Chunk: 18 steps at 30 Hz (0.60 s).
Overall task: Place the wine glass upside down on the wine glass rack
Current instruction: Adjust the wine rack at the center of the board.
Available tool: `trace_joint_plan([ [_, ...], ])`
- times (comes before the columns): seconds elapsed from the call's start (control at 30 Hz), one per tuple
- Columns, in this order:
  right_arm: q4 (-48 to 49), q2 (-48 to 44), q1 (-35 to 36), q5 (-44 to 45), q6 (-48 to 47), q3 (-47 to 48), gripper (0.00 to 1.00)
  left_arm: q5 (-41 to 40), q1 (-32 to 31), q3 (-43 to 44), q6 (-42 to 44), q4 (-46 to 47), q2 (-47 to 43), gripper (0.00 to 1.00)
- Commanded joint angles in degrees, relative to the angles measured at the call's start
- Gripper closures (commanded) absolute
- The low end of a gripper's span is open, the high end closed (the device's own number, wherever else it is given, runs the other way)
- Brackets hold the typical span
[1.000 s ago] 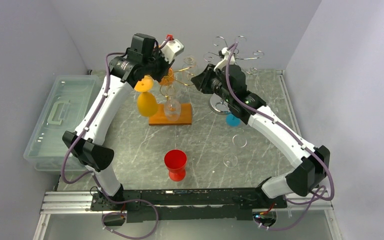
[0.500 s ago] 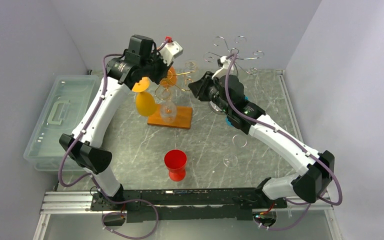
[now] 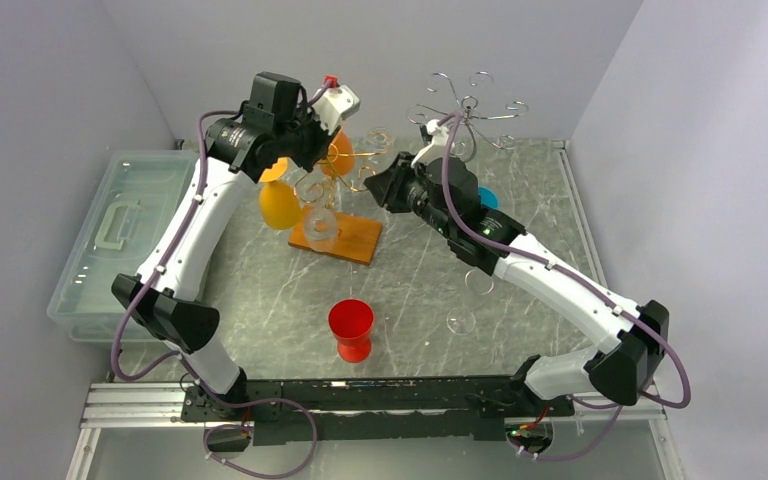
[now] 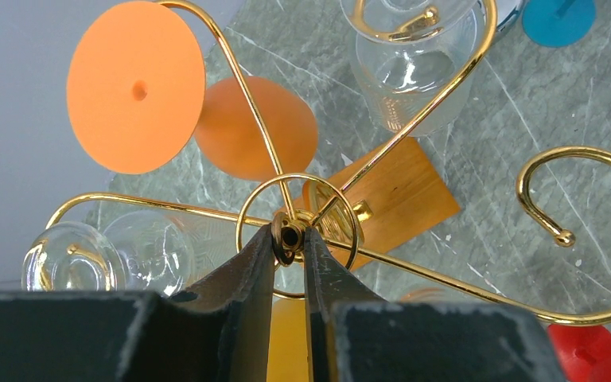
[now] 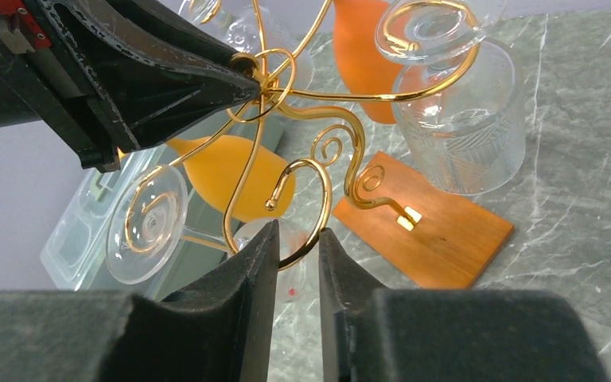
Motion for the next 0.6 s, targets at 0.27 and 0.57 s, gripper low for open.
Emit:
trace_joint_plan([
  [0.27,-17.4,-5.0,2.9,-2.8,-4.7,0.8,0.0,-1.4,0.7,-1.4,1.0,6.1,-2.5,0.9],
  [0.57,-24.6,-9.0,-0.6,-1.2,-8.6,5.7,0.0,1.4,0.7,3.0,-0.9,2.2,-3.6,0.66],
])
